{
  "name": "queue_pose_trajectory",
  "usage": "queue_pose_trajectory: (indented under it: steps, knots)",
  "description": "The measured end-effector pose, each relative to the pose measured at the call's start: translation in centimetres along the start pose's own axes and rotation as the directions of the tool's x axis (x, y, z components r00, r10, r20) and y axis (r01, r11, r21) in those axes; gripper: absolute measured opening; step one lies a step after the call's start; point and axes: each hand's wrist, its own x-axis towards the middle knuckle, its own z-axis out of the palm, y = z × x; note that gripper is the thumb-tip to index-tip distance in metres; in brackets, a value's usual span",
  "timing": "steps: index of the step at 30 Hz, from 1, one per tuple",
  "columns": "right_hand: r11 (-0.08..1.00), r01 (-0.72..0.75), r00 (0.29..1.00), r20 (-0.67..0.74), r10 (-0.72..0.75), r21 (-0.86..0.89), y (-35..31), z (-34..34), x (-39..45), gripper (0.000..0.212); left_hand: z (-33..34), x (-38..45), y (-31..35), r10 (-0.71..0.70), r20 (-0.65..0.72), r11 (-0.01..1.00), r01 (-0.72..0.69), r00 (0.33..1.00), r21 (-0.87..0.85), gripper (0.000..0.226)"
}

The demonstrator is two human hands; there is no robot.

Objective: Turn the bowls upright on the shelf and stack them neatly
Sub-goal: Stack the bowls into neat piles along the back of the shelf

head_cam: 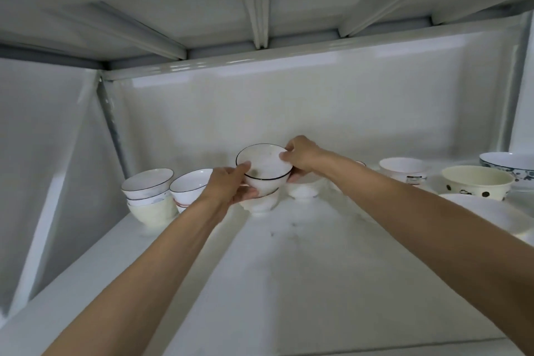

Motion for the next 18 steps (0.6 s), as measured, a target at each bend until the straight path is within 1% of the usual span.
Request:
queue_pose_trajectory:
  steps: [2,5,7,8,13,15,18]
  knots:
    - [1.0,0.003,0.999,-0.047,-0.002,0.022,-0.5,1.2,0.7,0.017,-0.2,0.8,0.0,0.053,-0.063,0.997,-0.049,0.997,0.058,0.033]
    - [1.0,-0.02,0.997,-0.081,0.019,-0.007,-0.5,2.7,2.1,0.03,-0.1,1.6,-0.4,0.075,-0.133,0.991,-0.059,0.988,0.119,0.03]
    - [0.999,-0.029,0.995,-0.095,0.025,-0.036,-0.3,3.4,2.8,0.033,0.1,2.1,-1.0,0.077,-0.154,0.986,-0.052,0.985,0.158,0.022]
    - [0.998,-0.029,0.994,-0.107,0.023,-0.059,-0.2,3.7,3.0,0.032,0.2,2.2,-1.3,0.078,-0.16,0.983,-0.05,0.984,0.174,0.02]
    - [0.987,-0.013,0.988,-0.151,-0.012,-0.163,0.1,4.7,4.1,0.026,0.3,2.7,-2.2,0.124,-0.164,0.958,-0.075,0.979,0.276,0.027]
    - [0.979,-0.024,0.988,-0.157,-0.008,-0.203,0.1,4.9,4.1,0.017,0.3,2.6,-2.1,0.128,-0.151,0.932,-0.067,0.98,0.355,0.025]
    - [0.969,-0.04,0.989,-0.151,0.003,-0.244,0.3,5.1,3.9,0.026,0.2,2.6,-2.1,0.106,-0.148,0.906,-0.034,0.983,0.421,0.025]
